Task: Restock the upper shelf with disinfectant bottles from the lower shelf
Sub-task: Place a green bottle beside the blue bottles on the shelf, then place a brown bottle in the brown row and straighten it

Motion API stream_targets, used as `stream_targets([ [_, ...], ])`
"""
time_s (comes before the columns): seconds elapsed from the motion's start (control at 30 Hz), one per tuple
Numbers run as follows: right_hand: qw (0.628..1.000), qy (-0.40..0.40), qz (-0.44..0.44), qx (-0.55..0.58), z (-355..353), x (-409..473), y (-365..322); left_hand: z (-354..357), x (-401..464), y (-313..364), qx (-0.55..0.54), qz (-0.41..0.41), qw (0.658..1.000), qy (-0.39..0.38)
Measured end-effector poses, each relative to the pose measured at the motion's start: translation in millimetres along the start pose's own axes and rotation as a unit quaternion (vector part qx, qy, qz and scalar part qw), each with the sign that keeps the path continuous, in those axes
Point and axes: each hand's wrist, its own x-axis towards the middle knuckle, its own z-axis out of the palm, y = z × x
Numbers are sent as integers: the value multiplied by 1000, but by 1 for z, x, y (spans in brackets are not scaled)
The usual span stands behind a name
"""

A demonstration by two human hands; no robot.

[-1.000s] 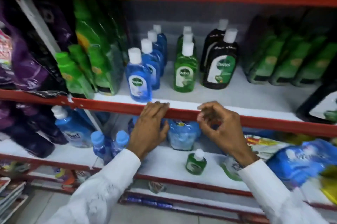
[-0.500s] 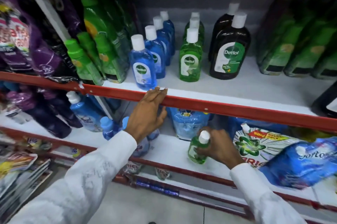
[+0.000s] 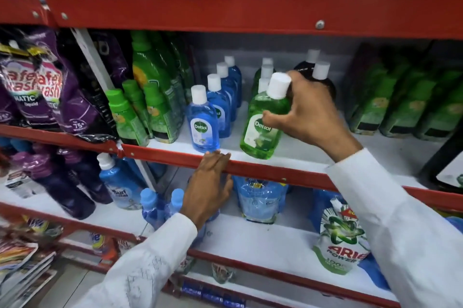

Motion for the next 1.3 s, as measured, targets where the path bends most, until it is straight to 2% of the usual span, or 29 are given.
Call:
stream_targets([
  [0.23, 989, -118, 30, -80, 52, 28, 13, 2, 2, 0, -22, -5, 1000, -10],
  [0.43, 988, -136, 48, -55, 56, 32, 17, 0, 1, 0, -26, 10, 1000, -7],
  [0.57, 992, -115, 53, -21, 49, 20, 25, 2, -2, 5, -30, 11, 999, -10],
  [0.67, 997, -48, 61, 29, 38, -4, 36, 8, -3, 10, 15, 46, 999, 0],
  [0.8, 987, 133, 86, 6, 25, -48, 67, 29, 2, 44, 14, 141, 990, 7],
  [0.9, 958, 259, 117, -25, 16, -74, 100, 51, 10, 75, 0, 191, 982, 2],
  [1.03, 886, 401, 218, -85, -7, -97, 141, 62, 21, 96, 19, 146, 989, -6],
  [1.17, 824, 455, 315, -122, -34, -108, 187, 54, 23, 107, 52, 115, 992, -28],
  [1.3, 820, 439, 366, -29, -44, -109, 220, 49, 21, 114, 55, 89, 994, -34],
])
